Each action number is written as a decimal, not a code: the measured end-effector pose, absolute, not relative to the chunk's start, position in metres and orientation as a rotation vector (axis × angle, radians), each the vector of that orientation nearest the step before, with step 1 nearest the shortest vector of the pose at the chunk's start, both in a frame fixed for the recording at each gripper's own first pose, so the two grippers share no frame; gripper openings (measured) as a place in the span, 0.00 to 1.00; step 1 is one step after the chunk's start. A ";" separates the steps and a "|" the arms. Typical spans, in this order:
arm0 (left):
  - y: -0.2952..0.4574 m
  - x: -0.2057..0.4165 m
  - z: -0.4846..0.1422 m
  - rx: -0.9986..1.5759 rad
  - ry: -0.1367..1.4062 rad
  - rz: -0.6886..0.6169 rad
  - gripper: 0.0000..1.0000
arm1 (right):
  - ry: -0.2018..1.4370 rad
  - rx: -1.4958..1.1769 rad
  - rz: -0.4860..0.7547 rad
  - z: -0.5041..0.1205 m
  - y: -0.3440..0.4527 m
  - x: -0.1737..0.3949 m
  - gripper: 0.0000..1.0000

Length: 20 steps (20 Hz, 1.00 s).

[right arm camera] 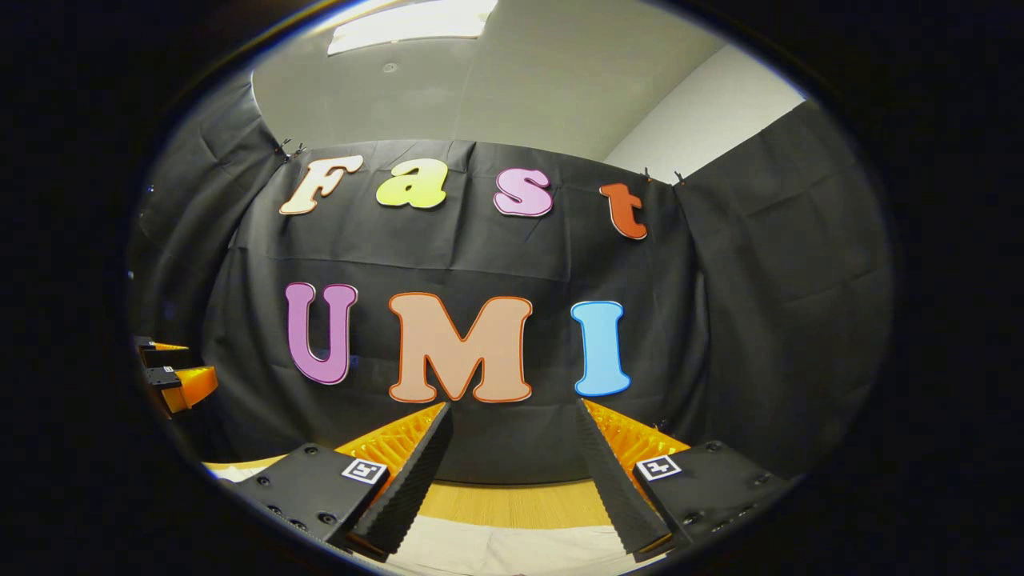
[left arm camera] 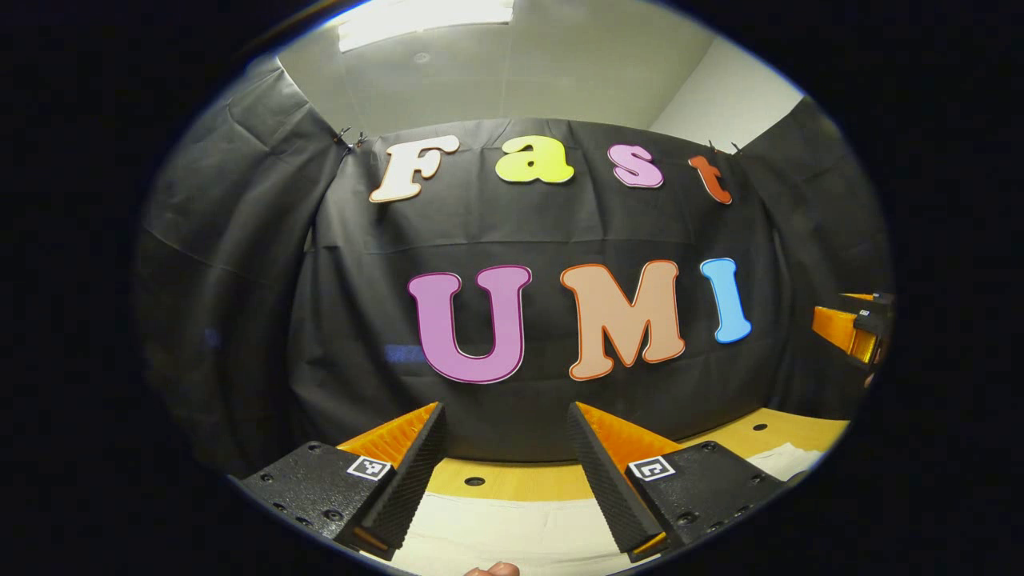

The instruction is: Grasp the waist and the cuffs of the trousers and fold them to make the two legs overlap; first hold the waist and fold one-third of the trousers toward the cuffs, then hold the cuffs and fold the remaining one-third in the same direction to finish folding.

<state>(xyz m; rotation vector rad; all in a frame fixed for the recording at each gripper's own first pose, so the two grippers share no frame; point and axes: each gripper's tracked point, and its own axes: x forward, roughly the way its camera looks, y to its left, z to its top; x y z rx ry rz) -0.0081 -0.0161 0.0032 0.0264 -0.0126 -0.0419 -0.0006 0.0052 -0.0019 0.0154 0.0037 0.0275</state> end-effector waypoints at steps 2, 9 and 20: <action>-0.014 -0.008 0.001 0.023 -0.010 -0.038 0.92 | 0.004 0.011 0.029 -0.002 0.005 0.000 0.97; 0.004 -0.001 -0.005 0.115 -0.021 -0.047 0.90 | 0.024 0.015 0.031 -0.013 0.004 0.001 0.98; 0.022 -0.033 -0.117 0.518 0.182 -0.231 0.94 | 0.057 0.004 0.054 -0.035 0.013 0.005 0.97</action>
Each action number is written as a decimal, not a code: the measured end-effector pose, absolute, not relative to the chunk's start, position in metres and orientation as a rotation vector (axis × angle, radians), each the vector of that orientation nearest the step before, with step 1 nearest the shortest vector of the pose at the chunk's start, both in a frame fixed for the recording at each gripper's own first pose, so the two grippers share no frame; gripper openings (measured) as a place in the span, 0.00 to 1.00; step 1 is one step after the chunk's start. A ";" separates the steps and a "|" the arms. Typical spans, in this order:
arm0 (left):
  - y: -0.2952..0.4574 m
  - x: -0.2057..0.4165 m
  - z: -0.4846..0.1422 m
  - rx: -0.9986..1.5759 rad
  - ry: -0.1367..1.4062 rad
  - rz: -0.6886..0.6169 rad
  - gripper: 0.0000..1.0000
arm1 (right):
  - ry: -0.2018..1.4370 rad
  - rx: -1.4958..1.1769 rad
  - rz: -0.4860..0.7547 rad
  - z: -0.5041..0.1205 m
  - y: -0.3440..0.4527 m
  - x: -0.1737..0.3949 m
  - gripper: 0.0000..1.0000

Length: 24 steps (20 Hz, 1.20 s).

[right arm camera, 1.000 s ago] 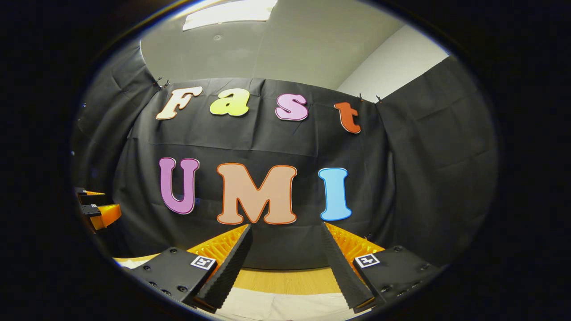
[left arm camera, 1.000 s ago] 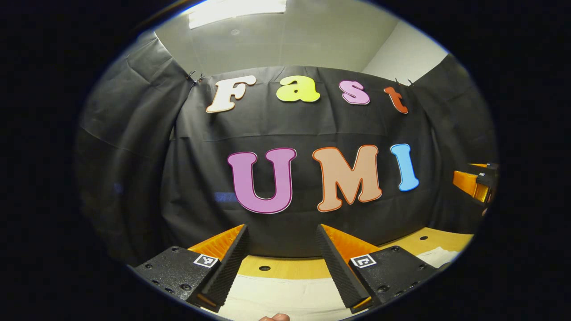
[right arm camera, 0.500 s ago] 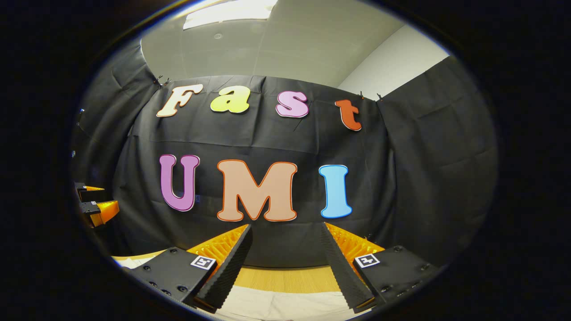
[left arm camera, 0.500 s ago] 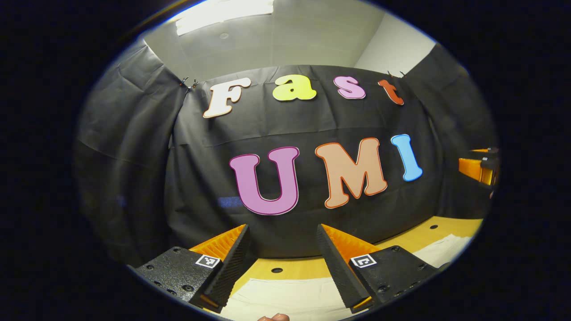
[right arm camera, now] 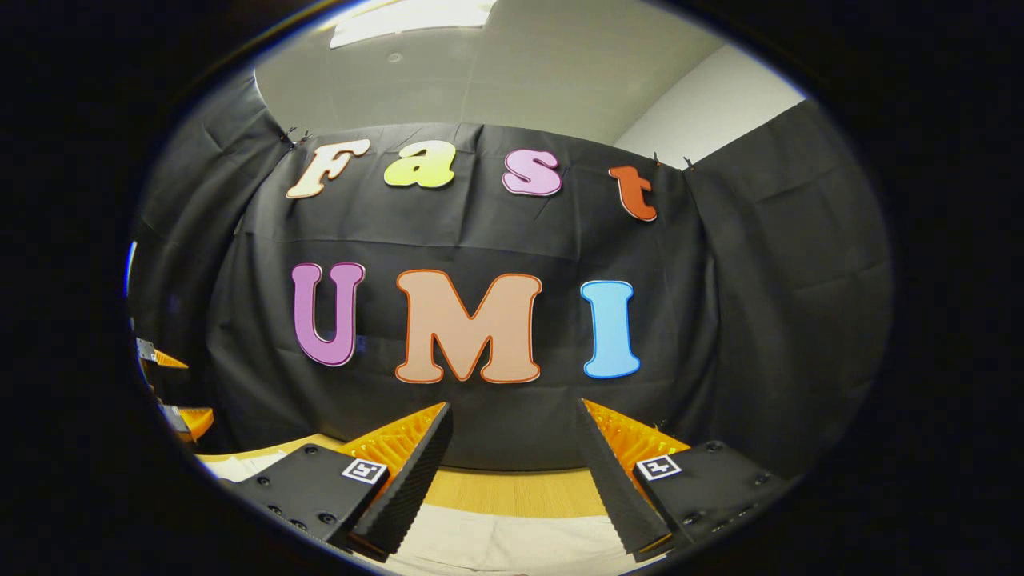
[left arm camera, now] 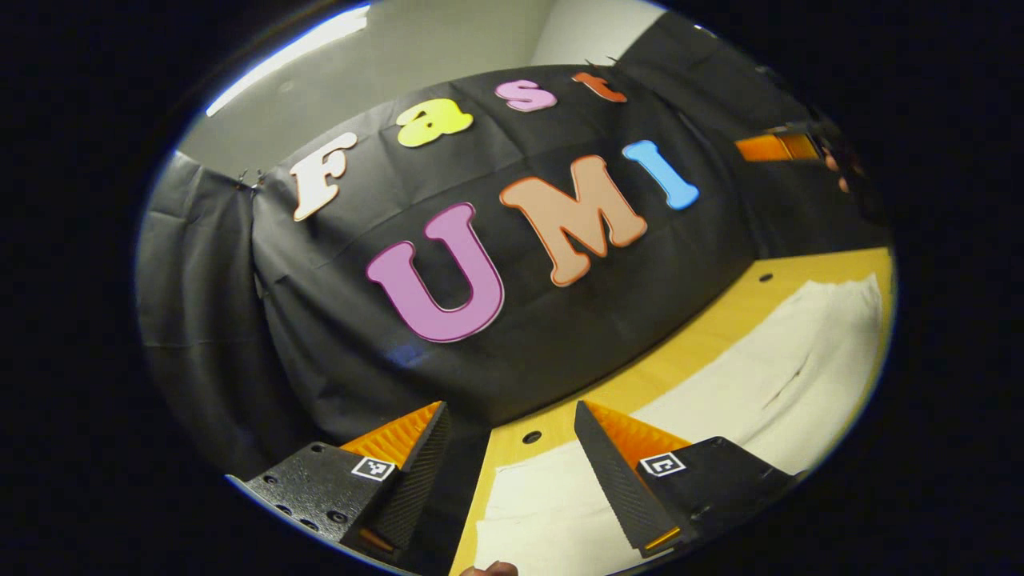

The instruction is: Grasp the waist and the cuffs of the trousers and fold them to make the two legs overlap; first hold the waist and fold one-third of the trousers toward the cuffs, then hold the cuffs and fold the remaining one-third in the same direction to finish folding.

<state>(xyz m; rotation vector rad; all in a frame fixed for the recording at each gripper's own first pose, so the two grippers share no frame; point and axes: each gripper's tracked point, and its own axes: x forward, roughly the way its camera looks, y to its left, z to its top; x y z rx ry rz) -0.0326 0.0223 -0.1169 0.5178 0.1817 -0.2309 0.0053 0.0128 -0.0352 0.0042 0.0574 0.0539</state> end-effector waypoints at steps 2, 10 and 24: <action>0.026 -0.045 -0.148 0.578 0.239 -0.271 0.95 | 0.065 -0.004 0.060 -0.040 0.015 0.006 0.97; 0.067 -0.110 -0.266 0.882 0.494 -0.435 0.96 | 0.098 -0.019 0.055 -0.064 0.004 -0.004 0.97; 0.103 -0.209 -0.349 1.226 0.774 -0.821 0.96 | 0.177 -0.052 0.026 -0.109 -0.023 -0.010 0.97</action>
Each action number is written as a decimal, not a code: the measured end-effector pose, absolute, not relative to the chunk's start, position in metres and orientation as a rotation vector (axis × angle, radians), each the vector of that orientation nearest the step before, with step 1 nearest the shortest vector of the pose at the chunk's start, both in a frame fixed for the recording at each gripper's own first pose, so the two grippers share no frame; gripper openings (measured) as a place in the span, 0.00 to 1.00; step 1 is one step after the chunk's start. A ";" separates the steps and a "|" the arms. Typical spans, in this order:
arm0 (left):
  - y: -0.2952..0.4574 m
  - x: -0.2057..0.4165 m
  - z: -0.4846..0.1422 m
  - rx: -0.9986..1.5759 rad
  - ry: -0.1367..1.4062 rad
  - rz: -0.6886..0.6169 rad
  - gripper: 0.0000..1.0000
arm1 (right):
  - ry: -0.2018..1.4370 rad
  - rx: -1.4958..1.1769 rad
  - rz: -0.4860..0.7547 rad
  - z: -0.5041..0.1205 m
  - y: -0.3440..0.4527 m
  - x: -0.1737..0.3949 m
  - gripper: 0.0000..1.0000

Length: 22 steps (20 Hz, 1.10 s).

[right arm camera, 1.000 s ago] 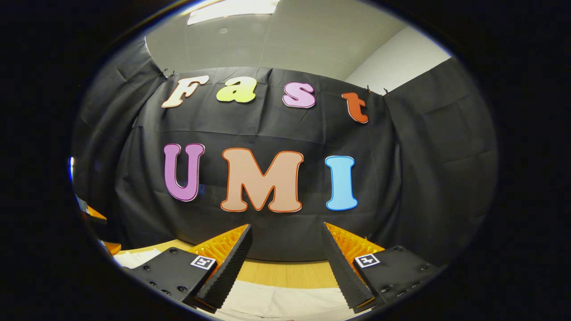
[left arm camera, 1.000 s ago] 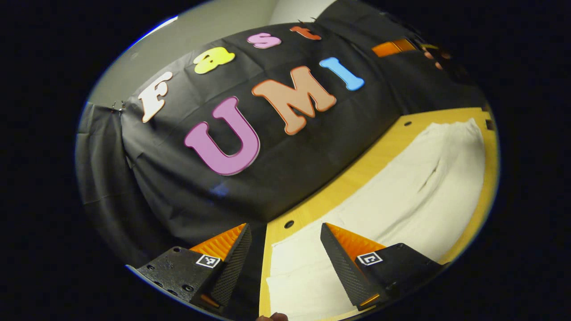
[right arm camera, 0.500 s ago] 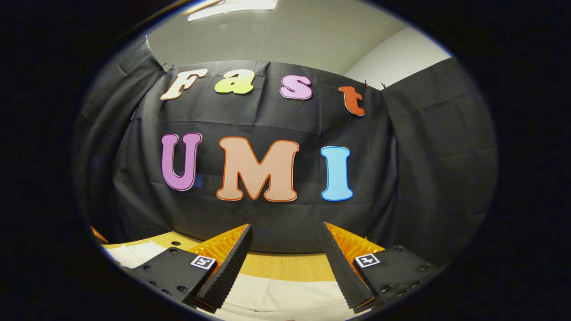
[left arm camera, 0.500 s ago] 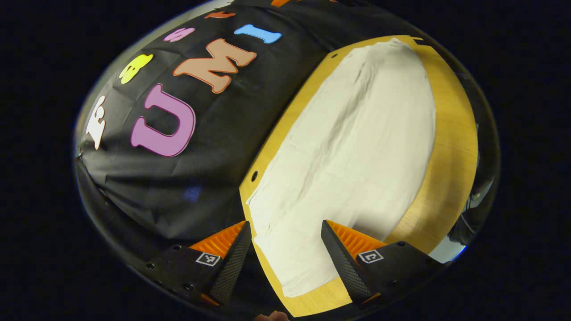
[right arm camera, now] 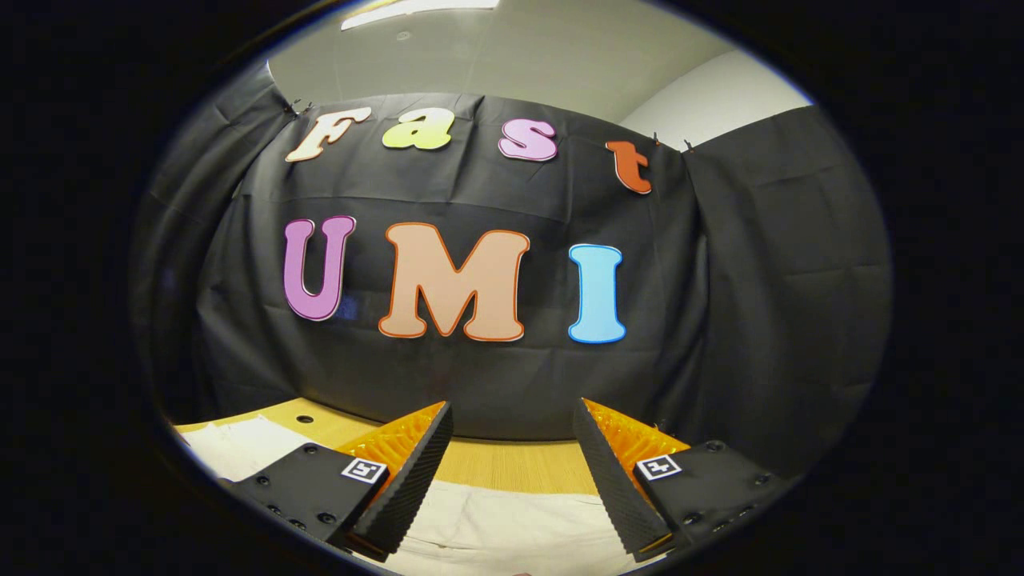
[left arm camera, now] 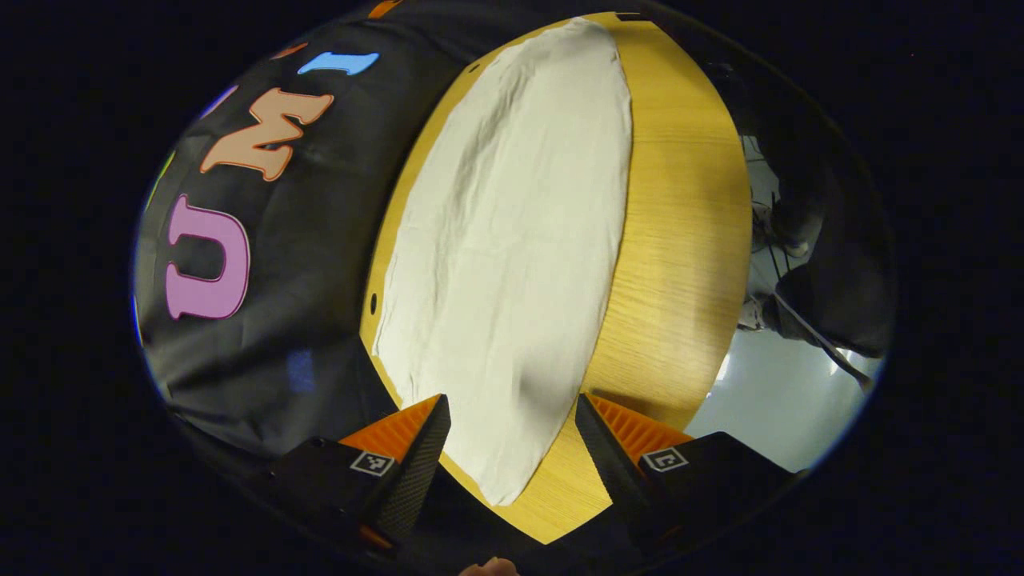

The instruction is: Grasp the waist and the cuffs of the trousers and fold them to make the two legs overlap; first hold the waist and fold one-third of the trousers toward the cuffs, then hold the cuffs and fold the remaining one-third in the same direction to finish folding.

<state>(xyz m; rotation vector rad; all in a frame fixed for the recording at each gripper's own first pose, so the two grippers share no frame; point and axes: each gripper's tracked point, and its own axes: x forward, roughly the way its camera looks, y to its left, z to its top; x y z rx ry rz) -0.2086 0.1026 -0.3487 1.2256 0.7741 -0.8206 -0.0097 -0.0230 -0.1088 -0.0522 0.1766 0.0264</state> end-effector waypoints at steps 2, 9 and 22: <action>0.104 -0.210 -0.353 1.270 0.772 -0.845 0.96 | 0.187 -0.058 0.016 -0.111 -0.029 -0.010 0.97; 0.093 -0.175 -0.363 1.351 0.671 -0.852 0.95 | 0.175 -0.107 -0.053 -0.109 -0.056 -0.007 0.97; 0.090 -0.165 -0.395 1.325 0.810 -0.855 0.13 | 0.201 -0.283 -0.041 -0.128 -0.085 -0.015 0.98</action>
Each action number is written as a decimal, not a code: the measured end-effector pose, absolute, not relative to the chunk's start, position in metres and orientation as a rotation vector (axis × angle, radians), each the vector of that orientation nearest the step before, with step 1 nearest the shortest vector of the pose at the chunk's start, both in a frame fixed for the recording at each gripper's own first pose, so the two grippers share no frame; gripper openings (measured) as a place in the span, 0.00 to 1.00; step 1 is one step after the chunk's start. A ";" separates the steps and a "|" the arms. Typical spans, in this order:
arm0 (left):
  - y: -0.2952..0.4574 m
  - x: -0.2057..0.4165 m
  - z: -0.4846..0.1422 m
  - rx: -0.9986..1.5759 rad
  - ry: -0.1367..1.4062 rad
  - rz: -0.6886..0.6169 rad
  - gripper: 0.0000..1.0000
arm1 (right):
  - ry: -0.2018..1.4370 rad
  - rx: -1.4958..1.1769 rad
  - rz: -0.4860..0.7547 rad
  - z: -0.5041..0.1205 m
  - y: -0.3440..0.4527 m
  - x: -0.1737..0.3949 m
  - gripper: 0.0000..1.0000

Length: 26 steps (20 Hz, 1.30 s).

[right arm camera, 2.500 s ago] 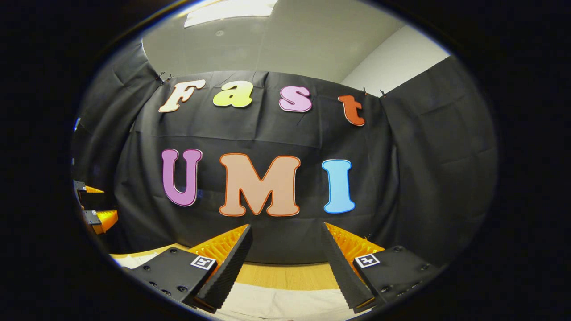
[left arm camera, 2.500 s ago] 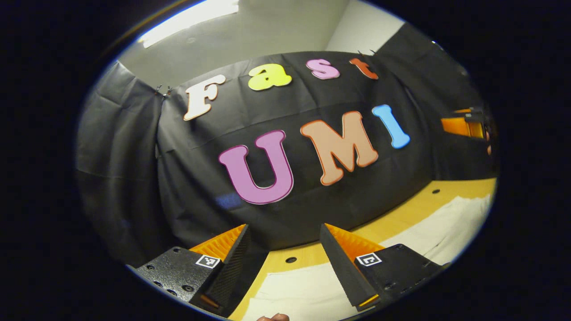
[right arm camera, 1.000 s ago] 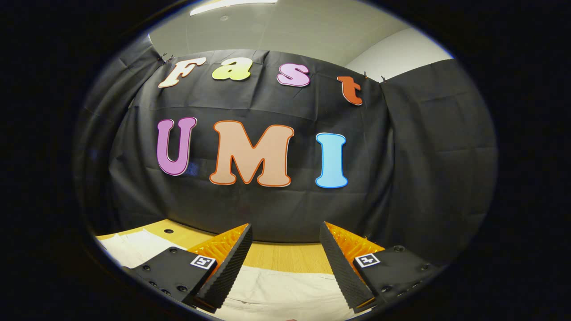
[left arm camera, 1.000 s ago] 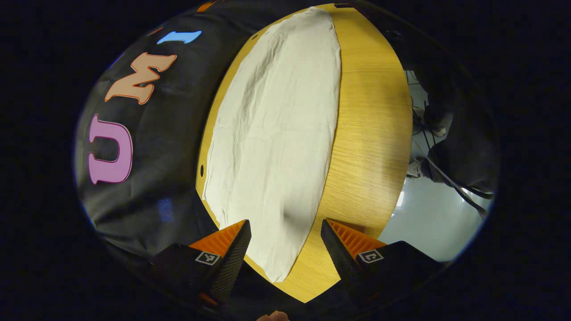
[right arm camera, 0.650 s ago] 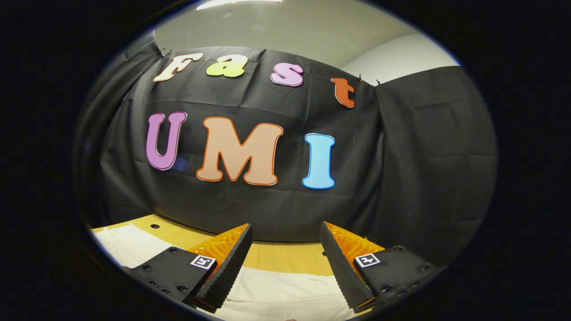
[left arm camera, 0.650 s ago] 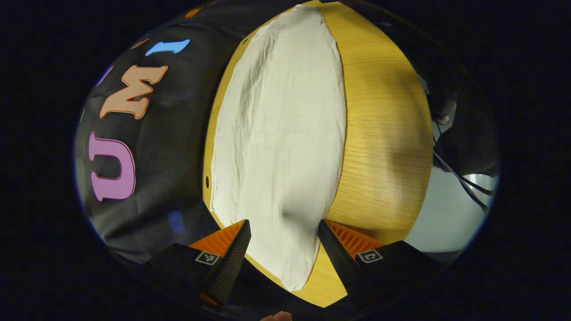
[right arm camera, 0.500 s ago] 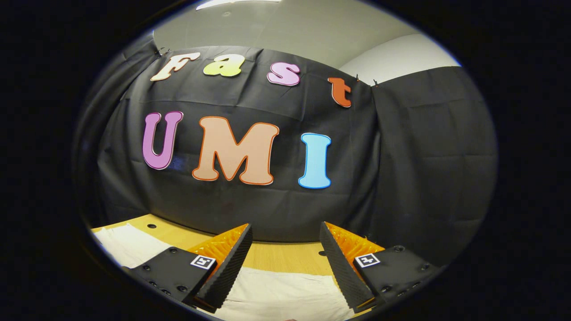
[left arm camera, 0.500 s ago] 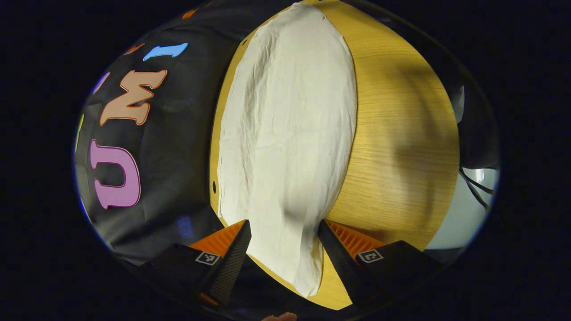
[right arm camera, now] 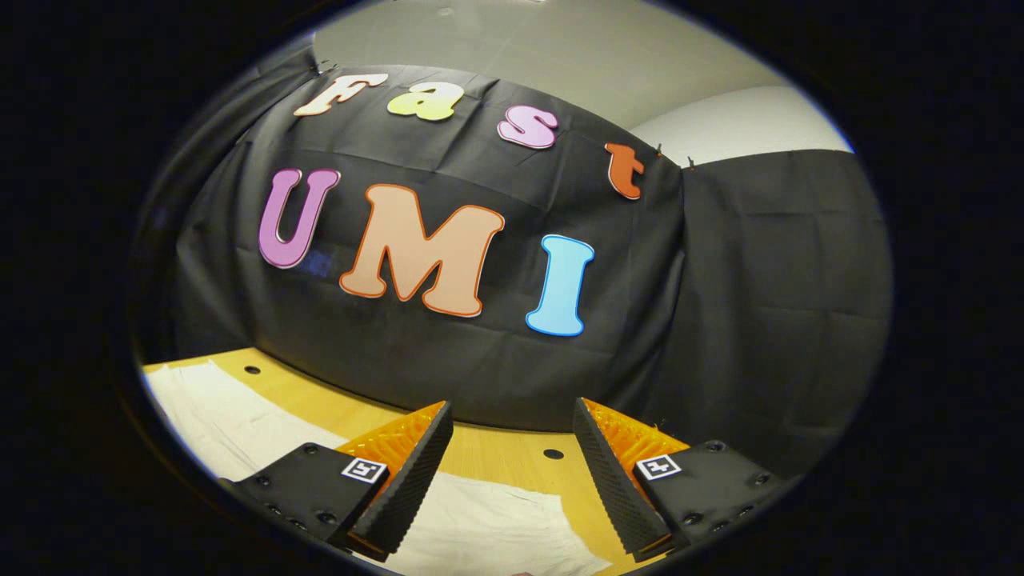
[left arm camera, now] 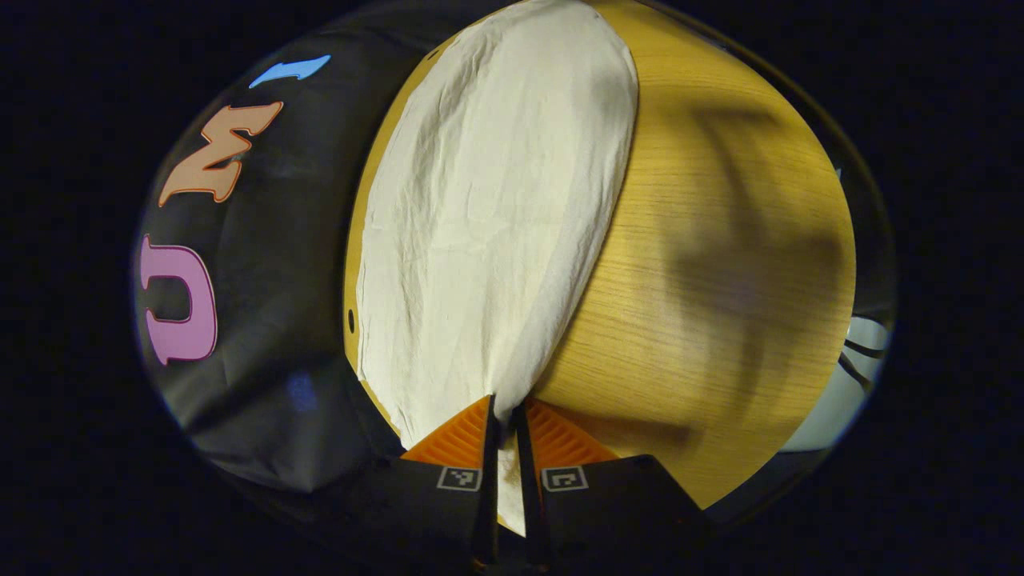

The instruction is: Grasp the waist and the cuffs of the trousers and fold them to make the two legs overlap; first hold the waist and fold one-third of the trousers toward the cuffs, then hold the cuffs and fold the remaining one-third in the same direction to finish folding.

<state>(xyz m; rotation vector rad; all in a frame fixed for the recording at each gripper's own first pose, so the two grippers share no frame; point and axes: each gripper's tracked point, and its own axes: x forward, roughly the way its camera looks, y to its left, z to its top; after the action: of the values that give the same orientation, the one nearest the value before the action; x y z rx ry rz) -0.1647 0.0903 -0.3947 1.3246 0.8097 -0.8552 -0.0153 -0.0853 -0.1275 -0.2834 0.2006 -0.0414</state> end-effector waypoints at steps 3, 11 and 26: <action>0.089 -0.166 -0.396 1.334 0.797 -0.832 0.04 | 0.238 -0.420 -0.014 -0.147 -0.106 -0.026 0.97; 0.089 -0.166 -0.398 1.277 0.810 -0.775 0.00 | 0.425 -0.626 0.125 -0.221 -0.137 -0.075 0.97; 0.089 -0.167 -0.399 1.365 0.777 -0.746 0.00 | 0.748 -0.913 0.452 -0.351 -0.154 -0.179 0.98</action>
<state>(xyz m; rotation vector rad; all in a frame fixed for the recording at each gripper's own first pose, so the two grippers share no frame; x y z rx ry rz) -0.1669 0.0891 -0.3994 1.3651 0.7768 -0.7461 -0.1791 -0.1541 -0.3506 -0.9133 0.7479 0.4523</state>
